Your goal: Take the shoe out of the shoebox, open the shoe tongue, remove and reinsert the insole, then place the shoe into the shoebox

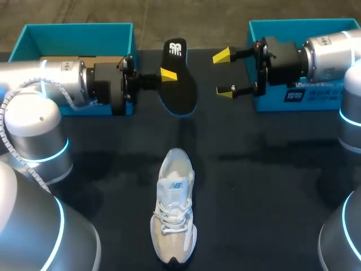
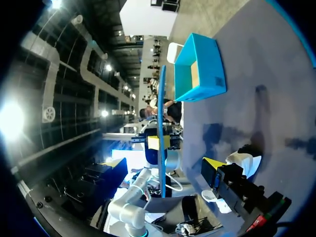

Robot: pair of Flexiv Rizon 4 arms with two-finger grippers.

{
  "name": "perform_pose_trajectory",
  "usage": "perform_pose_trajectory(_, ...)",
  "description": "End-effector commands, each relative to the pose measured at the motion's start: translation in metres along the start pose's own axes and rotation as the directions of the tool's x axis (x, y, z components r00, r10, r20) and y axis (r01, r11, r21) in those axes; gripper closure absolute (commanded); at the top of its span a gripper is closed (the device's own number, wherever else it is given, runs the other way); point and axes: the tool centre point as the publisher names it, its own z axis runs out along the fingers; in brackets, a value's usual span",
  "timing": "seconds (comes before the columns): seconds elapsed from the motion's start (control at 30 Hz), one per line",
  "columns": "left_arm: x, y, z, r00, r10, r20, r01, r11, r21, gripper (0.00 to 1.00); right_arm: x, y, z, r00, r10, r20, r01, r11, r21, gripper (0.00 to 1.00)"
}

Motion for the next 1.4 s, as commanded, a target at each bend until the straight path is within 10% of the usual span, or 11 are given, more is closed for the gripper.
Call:
perform_pose_trajectory(0.03,0.007,-0.001,0.007,1.000,0.005,0.012,-0.005,1.000,-0.026,1.00,-0.002,-0.006,0.009,0.999,-0.030,-0.017,0.029,1.000,-0.011,0.00)
perform_pose_trajectory(0.27,0.007,0.000,0.011,1.000,0.027,0.012,-0.027,0.999,-0.021,1.00,-0.004,-0.008,0.023,0.998,-0.055,0.013,0.055,0.998,-0.011,0.00)
perform_pose_trajectory(0.37,0.007,-0.001,0.013,0.999,0.051,0.008,-0.051,0.998,-0.022,1.00,-0.005,-0.009,0.030,0.998,-0.057,0.036,0.057,0.998,0.002,0.37)
perform_pose_trajectory(0.53,0.009,0.002,0.015,0.998,0.057,0.010,-0.057,0.998,-0.025,1.00,-0.006,-0.010,0.040,0.996,-0.073,0.041,0.072,0.997,0.026,0.55)
perform_pose_trajectory(1.4,0.012,0.009,0.019,0.999,0.050,0.004,-0.050,0.999,-0.020,1.00,-0.014,-0.013,0.055,0.992,-0.123,0.026,0.122,0.991,0.060,0.61)
